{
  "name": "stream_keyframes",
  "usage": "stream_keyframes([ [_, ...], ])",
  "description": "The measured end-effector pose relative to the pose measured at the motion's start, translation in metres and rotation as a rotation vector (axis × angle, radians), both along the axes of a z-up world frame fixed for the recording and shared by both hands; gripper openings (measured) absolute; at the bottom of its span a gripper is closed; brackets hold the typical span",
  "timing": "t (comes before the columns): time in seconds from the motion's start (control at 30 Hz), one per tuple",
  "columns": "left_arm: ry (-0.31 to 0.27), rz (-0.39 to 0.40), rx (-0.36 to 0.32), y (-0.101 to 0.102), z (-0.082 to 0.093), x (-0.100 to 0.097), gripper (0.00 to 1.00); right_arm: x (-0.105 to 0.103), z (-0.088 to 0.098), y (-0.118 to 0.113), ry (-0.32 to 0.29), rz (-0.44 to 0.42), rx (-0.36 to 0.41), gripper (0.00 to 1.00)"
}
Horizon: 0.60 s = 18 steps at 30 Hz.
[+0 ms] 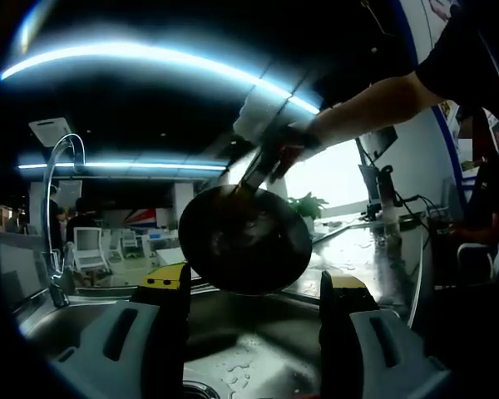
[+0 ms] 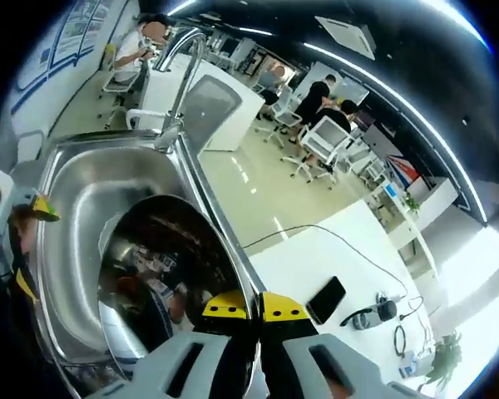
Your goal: Pick up bowl with dirty water move over sink pour dirty water into sink return bowl to place
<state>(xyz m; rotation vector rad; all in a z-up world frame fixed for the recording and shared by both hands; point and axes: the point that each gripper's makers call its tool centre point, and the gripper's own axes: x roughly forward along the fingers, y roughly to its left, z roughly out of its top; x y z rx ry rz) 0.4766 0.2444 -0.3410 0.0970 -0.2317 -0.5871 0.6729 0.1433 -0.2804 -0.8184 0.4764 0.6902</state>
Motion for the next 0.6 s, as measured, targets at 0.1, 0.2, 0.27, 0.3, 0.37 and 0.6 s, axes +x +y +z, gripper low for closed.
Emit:
stream_keyframes([
  [0.1, 0.002, 0.0, 0.002, 0.0, 0.0, 0.0, 0.59, 0.0, -0.002, -0.006, 0.012, -0.01, -0.008, 0.0],
  [0.2, 0.003, 0.001, 0.004, 0.0, -0.001, 0.001, 0.59, 0.0, -0.001, -0.012, 0.015, -0.017, -0.008, 0.0],
  [0.27, 0.002, 0.003, 0.004, 0.0, -0.001, 0.001, 0.59, 0.0, 0.0, -0.014, 0.022, -0.026, 0.001, 0.0],
  [0.3, 0.0, 0.004, 0.004, 0.0, 0.0, 0.001, 0.59, 0.0, 0.0, -0.016, 0.029, -0.033, 0.01, 0.0],
  [0.37, -0.001, 0.003, 0.002, 0.0, 0.0, 0.0, 0.59, 0.001, -0.001, -0.019, 0.041, -0.046, 0.021, 0.0],
  [0.6, 0.001, 0.007, 0.003, 0.0, 0.0, 0.001, 0.59, 0.001, -0.004, -0.033, 0.062, -0.075, 0.019, 0.0],
])
